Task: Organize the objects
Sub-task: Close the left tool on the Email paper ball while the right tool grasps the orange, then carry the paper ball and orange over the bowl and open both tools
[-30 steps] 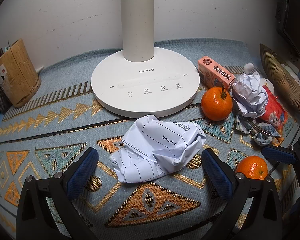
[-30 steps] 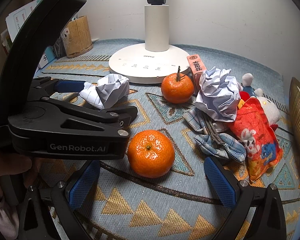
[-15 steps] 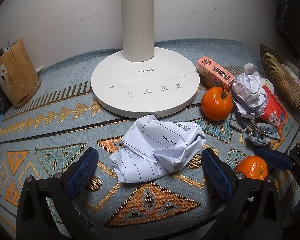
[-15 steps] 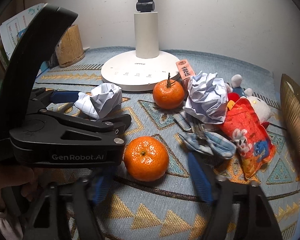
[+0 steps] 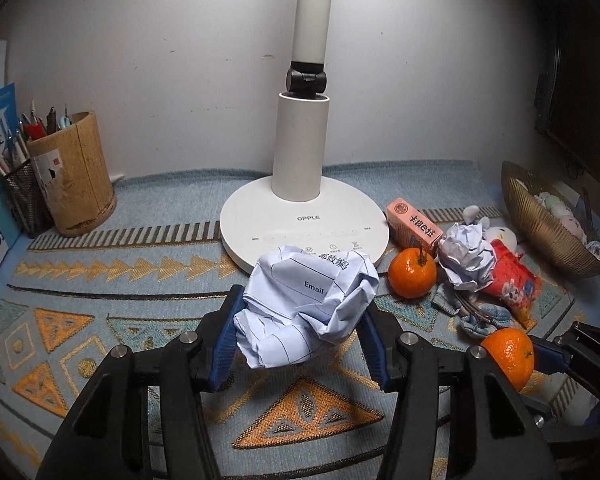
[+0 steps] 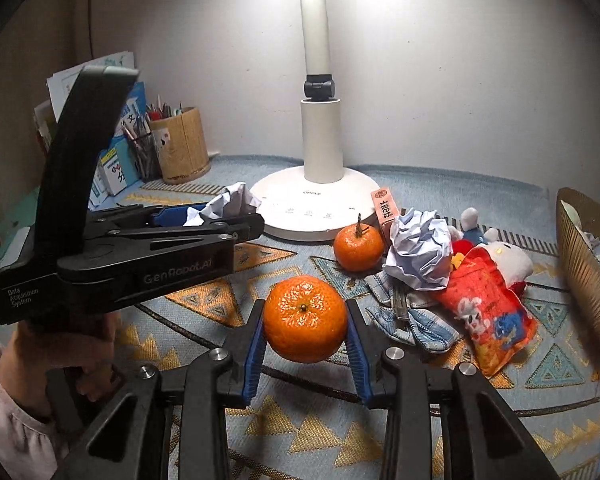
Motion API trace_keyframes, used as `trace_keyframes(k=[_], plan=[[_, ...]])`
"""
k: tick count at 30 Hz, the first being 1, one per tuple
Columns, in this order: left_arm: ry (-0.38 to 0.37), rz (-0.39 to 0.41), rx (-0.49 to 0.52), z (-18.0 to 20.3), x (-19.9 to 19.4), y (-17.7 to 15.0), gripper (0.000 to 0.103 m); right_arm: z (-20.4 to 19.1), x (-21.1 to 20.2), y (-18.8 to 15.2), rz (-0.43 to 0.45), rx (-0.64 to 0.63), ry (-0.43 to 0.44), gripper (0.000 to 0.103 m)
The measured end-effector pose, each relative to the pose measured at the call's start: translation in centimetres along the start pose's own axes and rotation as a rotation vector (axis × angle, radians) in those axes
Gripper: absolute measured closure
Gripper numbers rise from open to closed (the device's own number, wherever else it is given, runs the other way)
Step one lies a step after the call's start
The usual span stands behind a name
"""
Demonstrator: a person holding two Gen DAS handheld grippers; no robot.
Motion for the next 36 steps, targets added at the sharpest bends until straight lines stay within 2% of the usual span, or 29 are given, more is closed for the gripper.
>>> trace_keyframes(k=[5,15,22,27,29,30,33,36], plan=[[-0.029,0.115,-0.004,0.4,-3.0,1.2,0.052,0.5,-0.6,0.3,0.039,0.035,0.024,0.067],[-0.035,0.13,0.002,1.4,-3.4,1.6,0.052,1.4,-1.7,0.5,0.099,0.102,0.118,0.067],[0.025,0.094,-0.04,0.4,-2.5,1.5,0.052,2.5,-1.8,0.1,0.094,0.173,0.125,0.067],[0.133,0.076,-0.03,0.3,-2.3,1.4,0.052,3.9,-3.3,0.0,0.165,0.238,0.112,0.067],[0.095,-0.029,-0.032,1.0,-1.4,1.4,0.052,5.0,-3.2,-0.3,0.118,0.273,0.118,0.067],[0.076,-0.041,-0.035,1.7,-1.7,1.8,0.052,5.9,-3.3,-0.3,0.097,0.288,0.13,0.067],[0.02,0.066,-0.024,5.4,-4.2,4.9,0.051,10.1,-5.5,1.4,0.12,0.33,0.105,0.067],[-0.053,0.115,0.023,11.3,-4.6,8.4,0.051,16.0,-8.6,4.2,0.166,0.383,0.071,0.067]])
Point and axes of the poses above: each gripper's, at about its wrist camera, not at the fingertips, and x roughly the way its jaws point, z to its right, y to its top, the point moved 4 cm from there along x, roughly the way its jaws point, and after that the axes turned 3 degrees about z, right-handed, at the moved point
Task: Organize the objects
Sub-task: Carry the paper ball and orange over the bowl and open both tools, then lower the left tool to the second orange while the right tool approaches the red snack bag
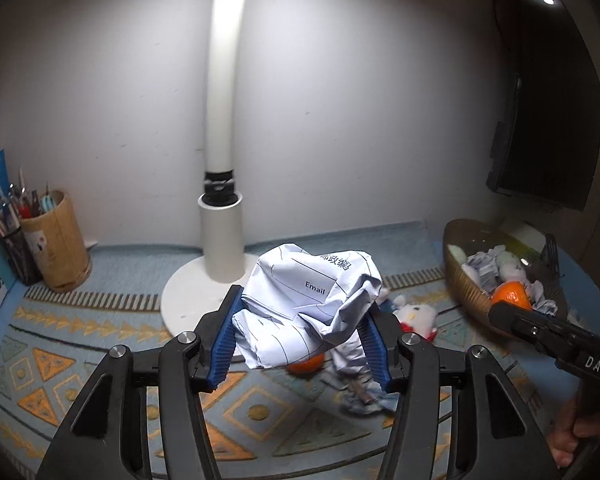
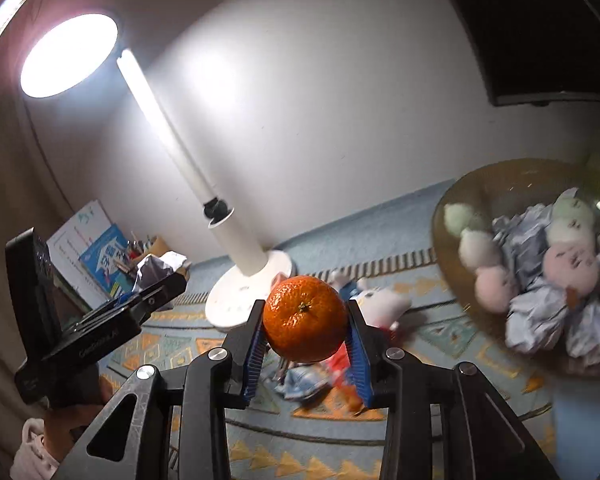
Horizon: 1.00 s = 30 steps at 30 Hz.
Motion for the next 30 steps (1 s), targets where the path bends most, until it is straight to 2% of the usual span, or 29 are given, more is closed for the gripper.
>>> trace_keyframes(k=[3,5,8,12,13,14,15,16,17,19,21,24,30], plan=[[-0.098,0.036,0.081,7.2,1.3,2.7,0.051,4.3,-2.7,4.9,0.031,-0.014,-0.099,0.066],[-0.166,0.026,0.104,11.8,2.7,3.6,0.051,7.0,-4.3,7.1,0.04,-0.047,-0.171,0.066],[-0.288,0.001,0.107,17.6,4.9,4.0,0.051,11.0,-6.1,9.2,0.064,-0.082,-0.298,0.066],[-0.337,-0.038,0.127,22.5,7.7,3.4,0.051,15.4,-7.3,10.2,0.05,-0.086,-0.397,0.066],[-0.337,-0.045,0.122,23.0,8.3,3.2,0.049,16.3,-7.4,10.3,0.046,-0.081,-0.408,0.066],[-0.327,-0.05,0.119,23.3,8.9,3.1,0.042,17.2,-7.3,10.4,0.031,-0.081,-0.419,0.065],[-0.313,-0.067,0.115,23.5,9.5,2.8,0.021,18.1,-6.8,10.4,0.006,-0.083,-0.438,0.049],[-0.327,-0.125,0.119,23.9,10.3,2.2,0.0,18.9,-6.3,10.4,-0.025,-0.074,-0.449,0.01],[-0.352,-0.162,0.128,24.2,10.9,1.8,0.001,19.7,-5.8,10.3,-0.061,-0.049,-0.424,0.001],[-0.347,-0.14,0.155,24.2,10.6,1.3,0.001,20.8,-5.9,10.2,-0.052,0.011,-0.373,0.0],[-0.319,-0.116,0.174,23.8,10.0,1.0,0.001,21.1,-6.6,10.3,-0.029,0.054,-0.365,0.0],[-0.304,-0.125,0.163,22.8,9.6,0.6,0.0,20.7,-7.9,10.5,0.01,0.091,-0.359,0.0],[-0.245,-0.116,0.18,21.1,7.0,0.7,0.0,16.9,-9.7,10.7,0.049,0.082,-0.321,0.0]])
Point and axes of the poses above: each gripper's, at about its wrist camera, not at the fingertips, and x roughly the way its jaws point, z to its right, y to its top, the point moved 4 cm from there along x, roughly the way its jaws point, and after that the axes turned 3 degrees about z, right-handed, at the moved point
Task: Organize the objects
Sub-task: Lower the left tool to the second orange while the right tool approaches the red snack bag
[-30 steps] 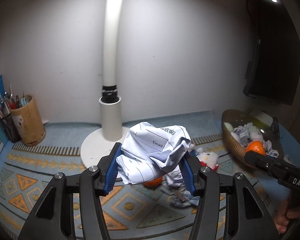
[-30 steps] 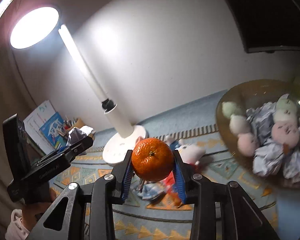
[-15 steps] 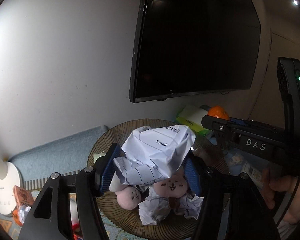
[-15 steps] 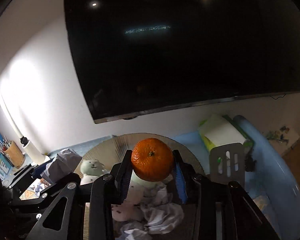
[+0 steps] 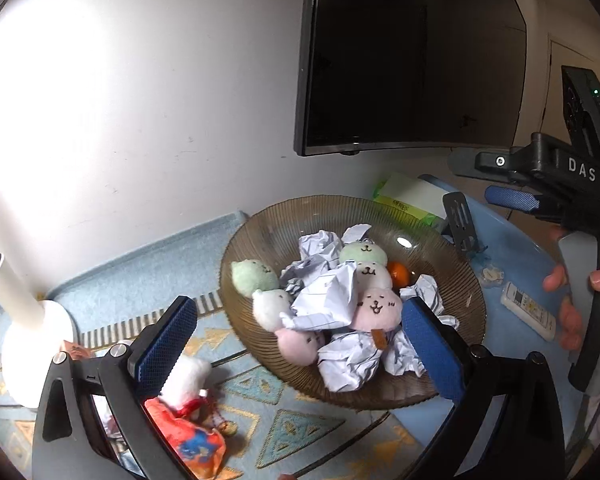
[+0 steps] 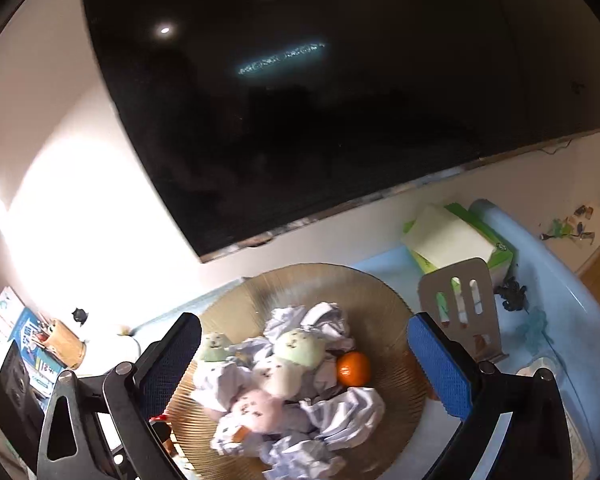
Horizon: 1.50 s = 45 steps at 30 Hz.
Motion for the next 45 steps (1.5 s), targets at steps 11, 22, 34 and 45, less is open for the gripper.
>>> trace_keyframes(k=[11,22,34,45], plan=[[0.149,-0.068,-0.098,-12.3,-7.0,-6.2,0.0,-10.9,0.5,-5.9,-0.12,-0.106,0.148,0.0],[0.208,-0.178,-0.307,-21.7,-3.9,-13.5,0.001,-16.6,8.0,-19.0,-0.288,-0.141,0.115,0.0],[0.256,-0.133,-0.494,-21.7,-1.6,-13.3,0.001,-15.1,11.2,-18.8,-0.234,-0.024,0.044,0.0],[0.293,-0.142,-0.499,-21.2,-1.3,-13.1,0.001,-15.6,11.4,-18.9,-0.25,-0.079,-0.012,0.003]])
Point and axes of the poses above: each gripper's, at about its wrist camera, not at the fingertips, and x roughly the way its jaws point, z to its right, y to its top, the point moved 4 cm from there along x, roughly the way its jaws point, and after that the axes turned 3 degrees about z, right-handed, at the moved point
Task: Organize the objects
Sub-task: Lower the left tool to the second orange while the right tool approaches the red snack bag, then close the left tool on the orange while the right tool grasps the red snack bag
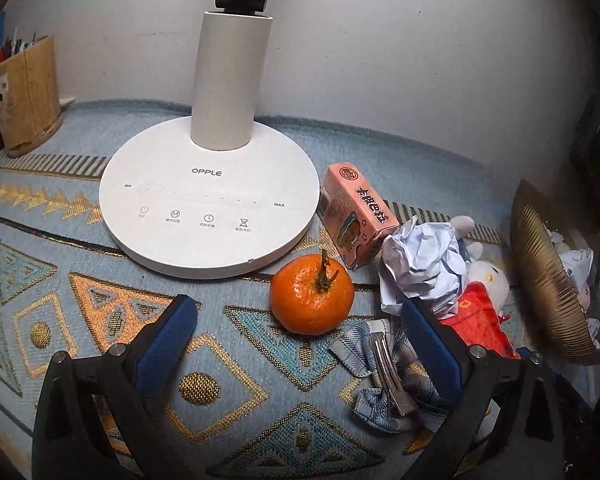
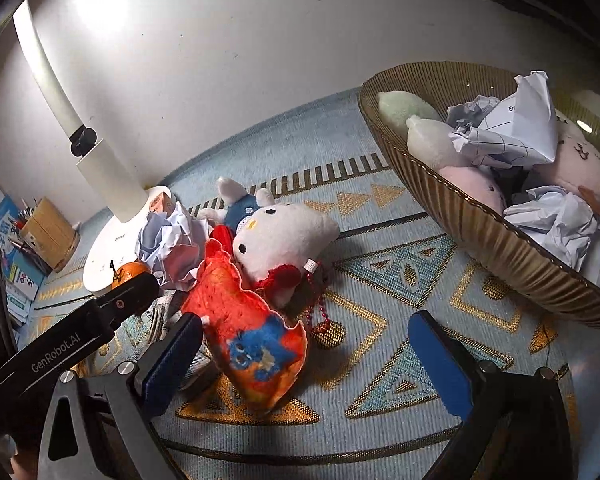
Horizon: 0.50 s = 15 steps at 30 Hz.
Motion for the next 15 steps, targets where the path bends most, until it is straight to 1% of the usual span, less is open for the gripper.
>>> trace_keyframes(k=[1,2,5,7,10,11,12,13,14,15], plan=[[0.002,0.001,-0.004,0.0,0.0,0.0,0.001,0.1,-0.2,0.0,0.005,0.002,0.0,0.01],[0.004,0.002,-0.007,0.0,0.0,0.0,0.001,0.0,-0.2,0.0,0.007,0.003,0.013,0.012],[0.014,0.0,-0.003,0.4,0.1,-0.1,0.002,0.0,-0.2,-0.1,0.006,-0.002,0.012,0.012],[0.016,-0.001,-0.002,0.3,0.2,0.3,0.002,-0.2,-0.2,-0.2,0.003,-0.013,0.024,0.017],[0.017,0.004,-0.011,0.3,0.1,0.3,0.003,-0.5,-0.2,-0.3,-0.003,-0.038,0.031,0.021],[0.026,0.007,-0.013,0.3,0.1,0.3,0.008,-0.6,-0.3,-0.3,-0.004,-0.045,0.036,0.034],[0.041,0.015,-0.016,0.1,0.0,0.4,0.031,-0.8,-0.2,-0.3,-0.009,-0.054,0.06,0.056],[0.042,0.023,-0.021,0.0,-0.1,0.5,0.048,-1.4,-0.3,-0.4,-0.011,-0.067,0.107,0.066],[0.04,0.015,-0.021,0.1,0.0,0.5,0.065,-2.0,-0.4,-0.4,-0.007,-0.088,0.112,0.068],[0.044,0.016,-0.017,0.2,-0.1,0.5,0.065,-2.3,-0.5,-0.5,-0.006,-0.113,0.106,0.071]])
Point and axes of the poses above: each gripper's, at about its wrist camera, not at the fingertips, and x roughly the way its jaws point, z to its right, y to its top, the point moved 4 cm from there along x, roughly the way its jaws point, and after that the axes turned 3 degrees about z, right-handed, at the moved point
